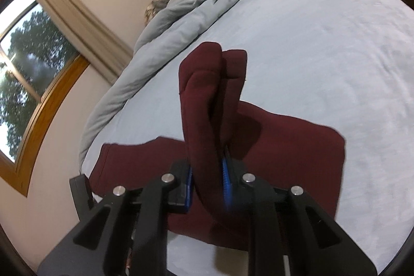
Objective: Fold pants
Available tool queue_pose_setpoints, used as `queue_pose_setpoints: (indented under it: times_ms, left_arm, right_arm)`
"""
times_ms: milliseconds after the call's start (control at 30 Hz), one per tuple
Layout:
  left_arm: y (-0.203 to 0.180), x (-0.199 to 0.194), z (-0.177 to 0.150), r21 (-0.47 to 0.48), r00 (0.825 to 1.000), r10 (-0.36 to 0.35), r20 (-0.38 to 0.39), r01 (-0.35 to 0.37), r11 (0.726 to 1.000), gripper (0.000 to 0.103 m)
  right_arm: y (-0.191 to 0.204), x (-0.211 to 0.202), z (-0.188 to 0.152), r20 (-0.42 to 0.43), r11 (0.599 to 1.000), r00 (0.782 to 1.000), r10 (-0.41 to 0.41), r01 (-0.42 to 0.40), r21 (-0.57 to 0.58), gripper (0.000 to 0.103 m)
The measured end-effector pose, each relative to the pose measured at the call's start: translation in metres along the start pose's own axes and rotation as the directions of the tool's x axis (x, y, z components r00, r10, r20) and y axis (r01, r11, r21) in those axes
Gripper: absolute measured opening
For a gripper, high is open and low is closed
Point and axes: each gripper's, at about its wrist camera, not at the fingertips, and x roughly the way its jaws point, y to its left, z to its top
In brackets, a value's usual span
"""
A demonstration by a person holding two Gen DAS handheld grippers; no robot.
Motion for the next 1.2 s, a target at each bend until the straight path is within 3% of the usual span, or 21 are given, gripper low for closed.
queue_pose_setpoints:
  times_ms: [233, 467, 600, 667, 733, 867, 900, 967, 1000, 1100, 1200]
  left_arm:
    - [0.014, -0.013, 0.005, -0.015, 1.0, 0.012, 0.008, -0.012, 1.0, 0.088]
    - [0.032, -0.024, 0.012, -0.051, 1.0, -0.024, -0.019, 0.023, 0.998, 0.088]
    - [0.037, -0.026, 0.017, -0.105, 0.995, -0.095, -0.041, 0.09, 0.99, 0.091]
    - [0.042, -0.024, 0.02, -0.157, 0.988, -0.144, -0.059, 0.134, 0.978, 0.091]
    - [0.045, -0.019, 0.021, -0.203, 0.978, -0.193, -0.079, 0.174, 0.964, 0.091]
    - [0.043, -0.011, 0.022, -0.251, 0.963, -0.243, -0.114, 0.208, 0.945, 0.091]
    - [0.042, -0.009, 0.022, -0.251, 0.963, -0.24, -0.121, 0.205, 0.946, 0.091]
    - [0.036, 0.0, 0.024, -0.252, 0.96, -0.232, -0.156, 0.188, 0.949, 0.091]
    - [0.033, 0.004, 0.024, -0.253, 0.958, -0.232, -0.168, 0.186, 0.949, 0.091]
    - [0.019, 0.014, 0.026, -0.228, 0.959, -0.21, -0.192, 0.165, 0.96, 0.091]
    - [0.006, 0.027, 0.024, -0.189, 0.958, -0.144, -0.25, 0.098, 0.977, 0.091]
  right_arm:
    - [0.033, 0.035, -0.019, -0.084, 0.997, 0.996, -0.002, -0.004, -0.076, 0.017]
    - [0.049, 0.076, -0.051, -0.18, 0.988, 0.982, -0.046, 0.018, -0.154, 0.017]
    - [0.053, 0.091, -0.071, -0.216, 0.979, 0.974, -0.075, 0.031, -0.204, 0.019]
    - [0.056, 0.096, -0.078, -0.227, 0.97, 0.97, -0.085, 0.029, -0.24, 0.028]
    - [0.054, 0.097, -0.083, -0.263, 0.973, 0.964, -0.042, -0.021, -0.231, 0.053]
    - [0.05, 0.083, -0.091, -0.322, 0.967, 0.943, 0.082, -0.153, -0.204, 0.063]
    - [0.044, 0.074, -0.089, -0.332, 0.966, 0.931, 0.152, -0.211, -0.15, 0.068]
    - [0.029, 0.054, -0.087, -0.324, 0.953, 0.906, 0.271, -0.301, -0.045, 0.069]
    - [0.022, 0.044, -0.086, -0.308, 0.949, 0.905, 0.293, -0.315, -0.022, 0.069]
    - [-0.007, 0.006, -0.078, -0.222, 0.957, 0.931, 0.289, -0.29, 0.029, 0.069]
    - [-0.034, -0.025, -0.072, -0.147, 0.967, 0.956, 0.255, -0.251, 0.048, 0.069]
